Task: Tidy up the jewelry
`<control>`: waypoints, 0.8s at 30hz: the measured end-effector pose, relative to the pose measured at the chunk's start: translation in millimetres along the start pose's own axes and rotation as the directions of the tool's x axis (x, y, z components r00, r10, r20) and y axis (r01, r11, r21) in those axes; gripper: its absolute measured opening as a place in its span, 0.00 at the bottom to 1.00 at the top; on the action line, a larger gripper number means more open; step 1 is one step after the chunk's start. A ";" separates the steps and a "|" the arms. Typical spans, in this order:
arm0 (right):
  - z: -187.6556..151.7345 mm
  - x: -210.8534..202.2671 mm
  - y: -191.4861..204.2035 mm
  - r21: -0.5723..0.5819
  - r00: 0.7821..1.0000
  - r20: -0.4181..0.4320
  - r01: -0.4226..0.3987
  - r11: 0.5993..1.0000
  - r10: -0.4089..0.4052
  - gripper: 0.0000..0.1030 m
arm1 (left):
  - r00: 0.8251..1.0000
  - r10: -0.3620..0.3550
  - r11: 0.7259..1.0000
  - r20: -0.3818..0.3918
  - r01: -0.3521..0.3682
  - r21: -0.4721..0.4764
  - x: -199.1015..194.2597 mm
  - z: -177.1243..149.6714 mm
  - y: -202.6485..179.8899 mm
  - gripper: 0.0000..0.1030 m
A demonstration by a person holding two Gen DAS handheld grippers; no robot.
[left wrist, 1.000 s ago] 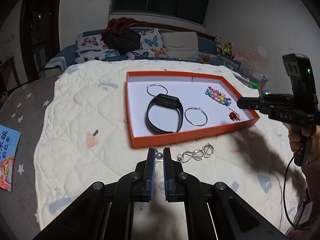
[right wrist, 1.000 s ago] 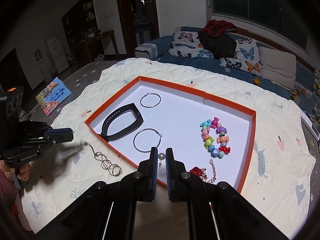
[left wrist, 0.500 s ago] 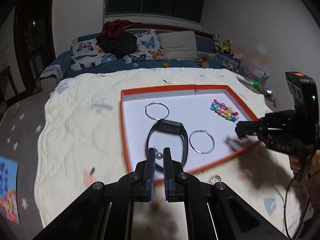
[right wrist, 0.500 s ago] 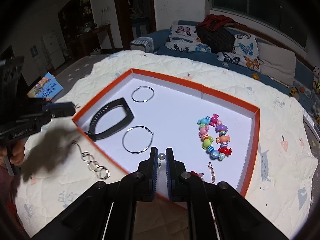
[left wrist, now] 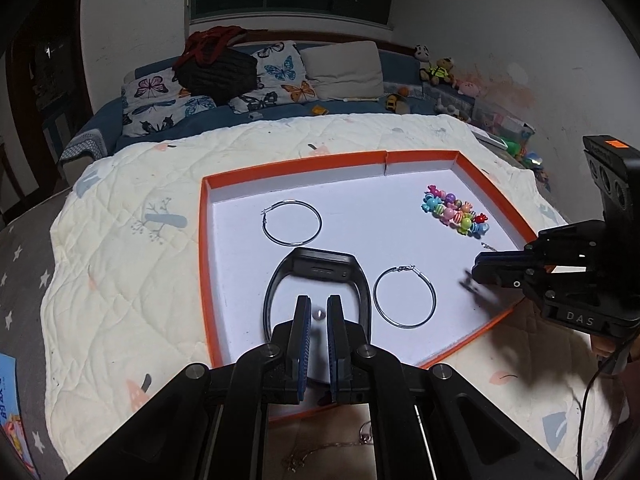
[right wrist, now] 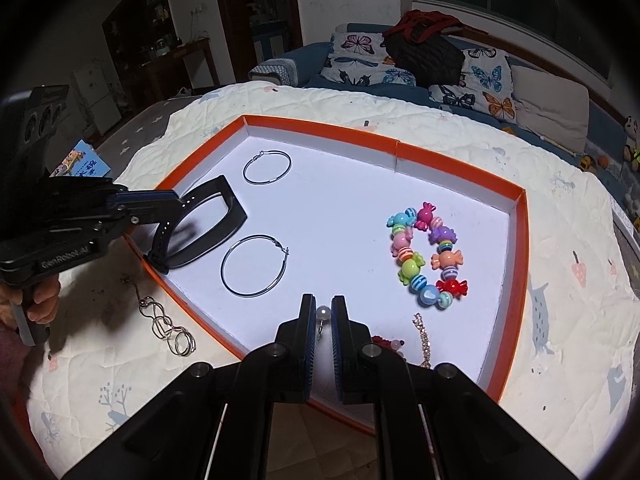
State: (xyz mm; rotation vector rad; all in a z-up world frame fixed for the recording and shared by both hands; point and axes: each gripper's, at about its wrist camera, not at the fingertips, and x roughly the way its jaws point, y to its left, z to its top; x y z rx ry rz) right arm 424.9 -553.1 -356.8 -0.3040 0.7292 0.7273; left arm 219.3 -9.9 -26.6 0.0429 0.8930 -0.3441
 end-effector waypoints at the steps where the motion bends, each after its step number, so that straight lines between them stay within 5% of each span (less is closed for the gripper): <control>1: 0.2 0.0 -0.1 0.000 1.000 0.000 0.001 1.000 -0.001 0.10 | 1.000 0.000 1.000 -0.003 0.000 -0.002 1.5 0.0 0.4 0.08; 9: 1.0 -2.7 -2.1 0.011 1.000 -0.003 0.007 1.000 -0.007 0.10 | 1.000 -0.006 1.000 0.001 0.006 -0.003 -1.9 -1.9 1.6 0.09; 15: -1.3 -11.9 1.8 0.001 1.000 0.010 -0.002 1.000 0.002 0.20 | 0.999 -0.003 0.999 0.034 0.002 0.032 -32.6 -17.4 -4.9 0.09; 17: -2.1 -13.8 3.7 -0.002 1.000 0.017 0.002 1.000 -0.002 0.33 | 0.999 -0.001 0.999 0.035 -0.001 0.042 -40.4 -25.5 -6.7 0.09; 24: -8.5 -25.6 13.5 -0.012 0.999 0.045 -0.005 1.000 0.006 0.33 | 1.000 -0.030 0.996 -0.006 0.030 0.081 -51.1 -64.2 -17.6 0.09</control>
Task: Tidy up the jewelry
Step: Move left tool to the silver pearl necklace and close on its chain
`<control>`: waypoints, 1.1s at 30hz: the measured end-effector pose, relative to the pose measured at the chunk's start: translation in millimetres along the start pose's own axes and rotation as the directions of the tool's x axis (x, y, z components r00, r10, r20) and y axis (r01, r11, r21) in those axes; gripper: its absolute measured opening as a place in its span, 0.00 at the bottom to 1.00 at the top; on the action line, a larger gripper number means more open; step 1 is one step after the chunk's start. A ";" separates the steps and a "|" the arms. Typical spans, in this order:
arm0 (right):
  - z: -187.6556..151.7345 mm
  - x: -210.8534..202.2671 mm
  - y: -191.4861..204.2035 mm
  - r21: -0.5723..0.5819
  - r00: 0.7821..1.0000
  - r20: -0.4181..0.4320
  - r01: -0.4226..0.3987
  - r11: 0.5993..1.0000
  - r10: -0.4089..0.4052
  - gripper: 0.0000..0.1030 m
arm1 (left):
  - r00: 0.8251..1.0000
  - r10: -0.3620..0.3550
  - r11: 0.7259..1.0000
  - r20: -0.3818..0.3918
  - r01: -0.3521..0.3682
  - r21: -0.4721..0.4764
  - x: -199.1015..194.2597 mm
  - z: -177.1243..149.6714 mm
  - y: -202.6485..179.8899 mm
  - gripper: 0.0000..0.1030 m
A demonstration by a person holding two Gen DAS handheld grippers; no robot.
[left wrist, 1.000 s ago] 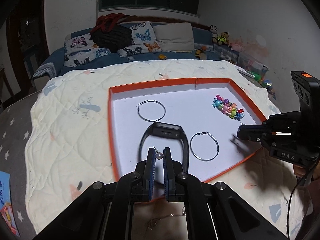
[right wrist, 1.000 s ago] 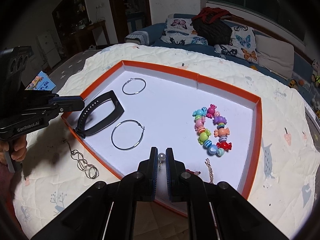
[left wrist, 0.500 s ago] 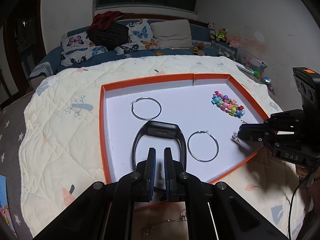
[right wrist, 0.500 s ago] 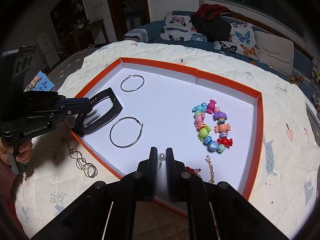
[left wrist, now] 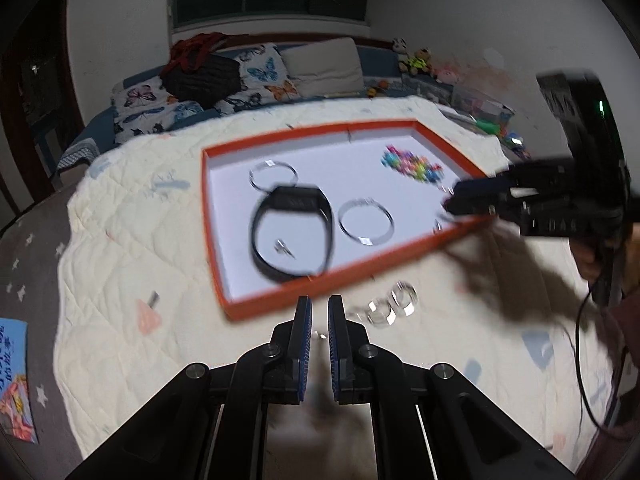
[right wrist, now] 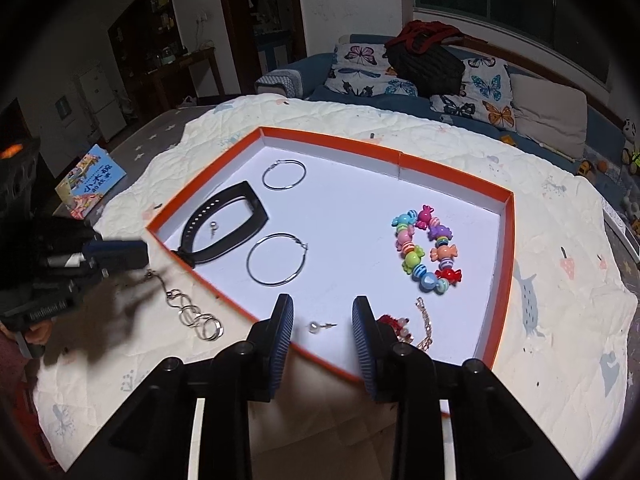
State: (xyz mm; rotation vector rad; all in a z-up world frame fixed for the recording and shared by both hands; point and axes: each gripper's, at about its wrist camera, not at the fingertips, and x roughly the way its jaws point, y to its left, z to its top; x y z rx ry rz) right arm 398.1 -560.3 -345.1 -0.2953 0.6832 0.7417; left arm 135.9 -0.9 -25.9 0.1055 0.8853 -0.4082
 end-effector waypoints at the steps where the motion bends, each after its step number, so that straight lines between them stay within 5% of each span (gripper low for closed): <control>1: -0.7 -1.2 2.0 -0.001 1.000 0.003 -0.001 1.000 0.001 0.33 | 1.000 -0.007 1.000 -0.014 0.007 0.007 3.4 -4.8 -2.9 0.09; 18: -17.4 -8.7 15.7 0.007 0.999 0.012 -0.049 0.999 0.049 0.33 | 0.997 0.008 0.999 -0.071 -0.005 0.037 33.5 -7.3 -8.3 0.10; 28: -19.5 -9.9 16.3 0.004 0.999 0.011 -0.046 0.999 0.045 0.33 | 0.998 0.044 0.998 -0.045 -0.041 0.057 34.5 -8.9 -14.4 0.06; 33: -19.5 -10.8 21.7 -0.022 0.999 0.001 -0.052 0.998 0.052 0.33 | 0.999 0.047 0.999 -0.002 -0.047 -0.005 16.7 -10.6 -9.5 0.05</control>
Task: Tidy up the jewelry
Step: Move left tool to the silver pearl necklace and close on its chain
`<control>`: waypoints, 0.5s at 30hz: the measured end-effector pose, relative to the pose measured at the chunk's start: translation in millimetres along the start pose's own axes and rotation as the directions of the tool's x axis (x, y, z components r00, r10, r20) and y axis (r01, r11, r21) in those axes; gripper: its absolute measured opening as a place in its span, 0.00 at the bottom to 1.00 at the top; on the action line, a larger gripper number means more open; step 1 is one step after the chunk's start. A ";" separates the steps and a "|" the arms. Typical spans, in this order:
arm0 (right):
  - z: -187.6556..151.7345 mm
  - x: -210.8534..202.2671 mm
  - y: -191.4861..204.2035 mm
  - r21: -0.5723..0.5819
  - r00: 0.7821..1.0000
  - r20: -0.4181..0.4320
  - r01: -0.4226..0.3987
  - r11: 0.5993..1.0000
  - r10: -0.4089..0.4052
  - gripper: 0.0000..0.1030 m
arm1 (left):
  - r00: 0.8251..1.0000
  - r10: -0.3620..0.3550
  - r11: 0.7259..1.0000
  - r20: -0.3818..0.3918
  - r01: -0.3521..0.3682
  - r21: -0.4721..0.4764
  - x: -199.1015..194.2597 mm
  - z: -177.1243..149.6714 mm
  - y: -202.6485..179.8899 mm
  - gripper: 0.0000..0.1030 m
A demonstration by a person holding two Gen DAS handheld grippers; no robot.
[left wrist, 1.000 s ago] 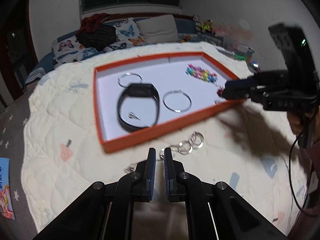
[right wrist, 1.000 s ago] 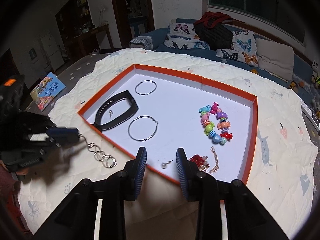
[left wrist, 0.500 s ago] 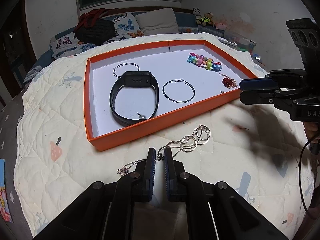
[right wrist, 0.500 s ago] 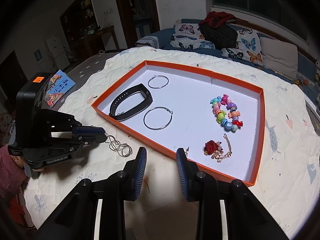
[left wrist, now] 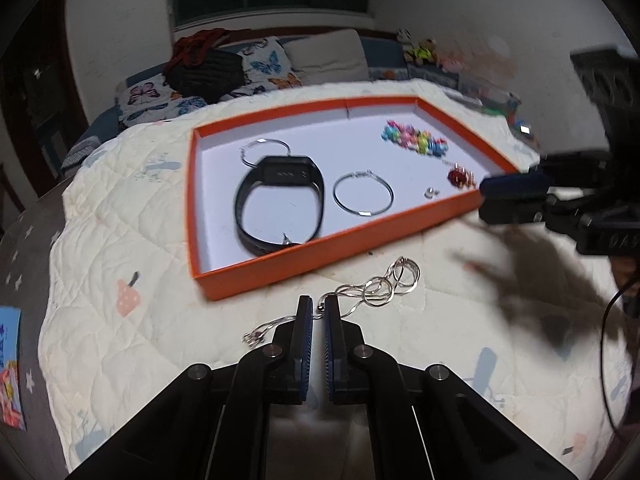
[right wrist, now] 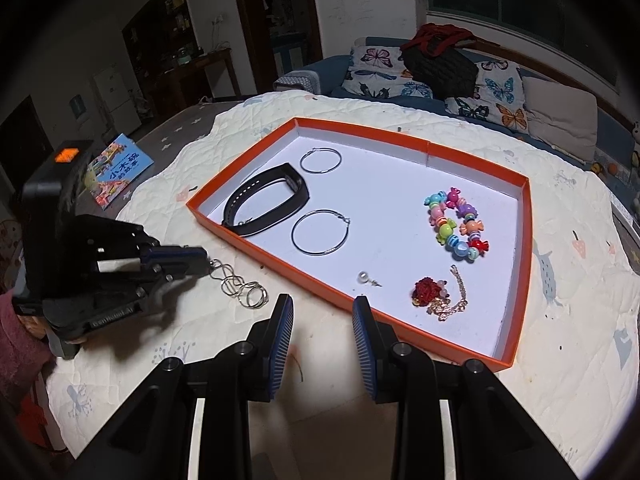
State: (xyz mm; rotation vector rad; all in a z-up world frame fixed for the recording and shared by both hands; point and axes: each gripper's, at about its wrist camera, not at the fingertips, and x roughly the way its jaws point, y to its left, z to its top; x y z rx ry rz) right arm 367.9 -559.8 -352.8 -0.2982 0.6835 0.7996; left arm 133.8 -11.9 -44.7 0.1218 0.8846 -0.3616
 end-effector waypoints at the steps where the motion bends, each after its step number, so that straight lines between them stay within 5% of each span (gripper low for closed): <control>1: 0.3 0.7 1.2 -0.006 1.000 -0.003 -0.004 1.000 0.004 0.33 | 1.000 0.001 1.000 0.016 -0.001 -0.012 -6.6 -0.6 2.0 0.05; 7: 2.9 11.3 11.2 -0.043 0.998 -0.038 -0.048 0.998 0.046 0.33 | 0.996 0.004 0.998 0.089 0.001 -0.058 -45.5 -9.2 9.6 0.05; 15: 1.3 16.0 17.2 -0.048 0.997 -0.053 -0.061 0.997 0.059 0.33 | 0.999 -0.039 0.999 0.013 0.039 -0.014 -34.7 -13.5 1.8 0.07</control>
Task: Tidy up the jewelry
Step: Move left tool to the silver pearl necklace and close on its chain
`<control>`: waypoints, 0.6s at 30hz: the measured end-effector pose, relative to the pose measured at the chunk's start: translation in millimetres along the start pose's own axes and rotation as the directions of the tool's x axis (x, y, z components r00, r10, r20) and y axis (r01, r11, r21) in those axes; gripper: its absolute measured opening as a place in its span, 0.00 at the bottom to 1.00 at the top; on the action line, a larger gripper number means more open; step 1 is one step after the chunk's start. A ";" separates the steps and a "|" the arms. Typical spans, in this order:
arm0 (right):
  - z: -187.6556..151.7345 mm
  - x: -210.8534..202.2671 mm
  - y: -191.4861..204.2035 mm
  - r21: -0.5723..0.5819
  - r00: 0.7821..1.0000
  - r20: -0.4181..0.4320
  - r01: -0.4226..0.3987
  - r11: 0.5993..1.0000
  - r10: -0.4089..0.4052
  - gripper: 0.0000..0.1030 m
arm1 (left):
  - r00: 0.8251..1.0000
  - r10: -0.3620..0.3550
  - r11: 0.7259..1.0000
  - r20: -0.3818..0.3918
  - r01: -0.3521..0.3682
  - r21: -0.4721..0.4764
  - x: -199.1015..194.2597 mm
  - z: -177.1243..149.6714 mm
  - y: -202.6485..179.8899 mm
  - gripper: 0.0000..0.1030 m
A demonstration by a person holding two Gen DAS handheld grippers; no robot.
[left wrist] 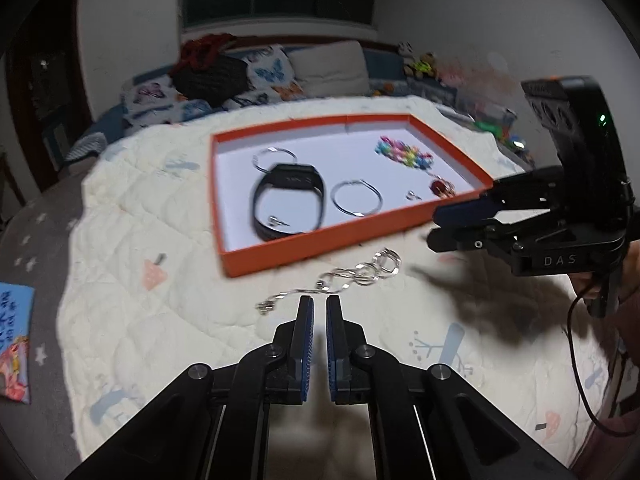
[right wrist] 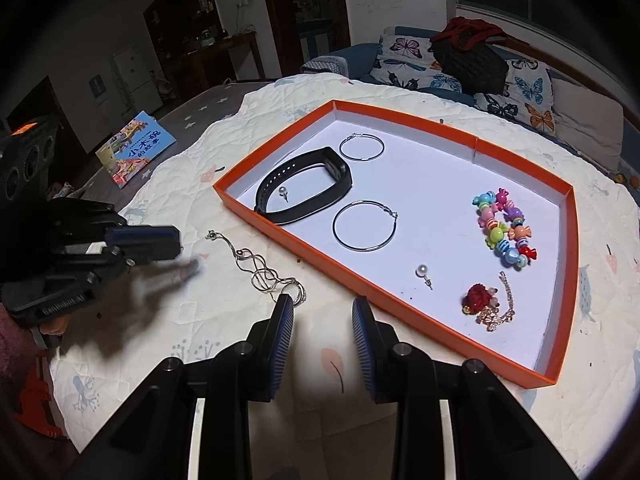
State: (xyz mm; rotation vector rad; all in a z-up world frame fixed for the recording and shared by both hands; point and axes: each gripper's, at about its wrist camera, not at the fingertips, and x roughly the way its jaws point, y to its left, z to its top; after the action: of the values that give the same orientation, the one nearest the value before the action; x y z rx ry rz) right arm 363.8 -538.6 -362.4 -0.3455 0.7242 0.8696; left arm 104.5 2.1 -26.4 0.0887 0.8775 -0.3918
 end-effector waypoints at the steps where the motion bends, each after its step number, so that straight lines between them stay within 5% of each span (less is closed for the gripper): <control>1: -0.3 0.0 -0.1 -0.001 1.000 -0.001 0.002 1.000 -0.002 0.33 | 1.000 -0.013 1.000 -0.007 0.013 0.002 4.2 1.4 -0.4 0.07; 18: -4.9 4.5 -6.3 0.016 1.000 -0.010 -0.005 1.000 0.005 0.33 | 0.996 0.008 0.996 -0.086 0.000 0.093 53.2 17.6 2.2 0.08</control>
State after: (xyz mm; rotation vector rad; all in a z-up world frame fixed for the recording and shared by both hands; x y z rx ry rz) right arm 368.5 -542.7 -369.2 -0.3342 0.7416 0.8666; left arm 148.7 -15.9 -56.0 0.1947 0.9439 -0.4276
